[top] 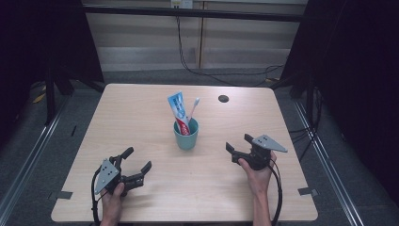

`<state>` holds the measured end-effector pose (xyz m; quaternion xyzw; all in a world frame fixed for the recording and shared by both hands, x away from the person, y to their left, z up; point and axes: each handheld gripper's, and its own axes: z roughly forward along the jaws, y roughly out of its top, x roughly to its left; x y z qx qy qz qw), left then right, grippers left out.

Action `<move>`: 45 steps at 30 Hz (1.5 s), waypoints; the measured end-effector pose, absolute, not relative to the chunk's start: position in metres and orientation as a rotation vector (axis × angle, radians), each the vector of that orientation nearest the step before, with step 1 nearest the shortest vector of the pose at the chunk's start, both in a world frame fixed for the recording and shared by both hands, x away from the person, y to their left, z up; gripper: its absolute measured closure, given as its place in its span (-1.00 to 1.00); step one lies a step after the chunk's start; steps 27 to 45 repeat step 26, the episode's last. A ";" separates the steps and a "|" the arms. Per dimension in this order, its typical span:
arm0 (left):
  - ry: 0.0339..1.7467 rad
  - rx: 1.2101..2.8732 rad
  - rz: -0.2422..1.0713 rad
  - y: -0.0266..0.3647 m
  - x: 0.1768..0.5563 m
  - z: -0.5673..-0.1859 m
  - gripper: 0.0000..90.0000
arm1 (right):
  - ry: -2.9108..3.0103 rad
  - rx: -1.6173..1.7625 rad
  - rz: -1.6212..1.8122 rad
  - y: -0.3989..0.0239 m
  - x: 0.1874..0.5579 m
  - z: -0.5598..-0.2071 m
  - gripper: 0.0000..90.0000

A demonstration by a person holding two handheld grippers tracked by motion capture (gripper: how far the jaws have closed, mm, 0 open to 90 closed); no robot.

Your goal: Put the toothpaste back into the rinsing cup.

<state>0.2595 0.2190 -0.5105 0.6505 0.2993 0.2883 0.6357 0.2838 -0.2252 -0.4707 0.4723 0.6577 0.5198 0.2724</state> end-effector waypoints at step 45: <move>0.684 1.485 0.655 0.219 0.259 -0.511 -0.65 | 1.736 1.323 1.179 -0.223 0.244 -0.504 -0.70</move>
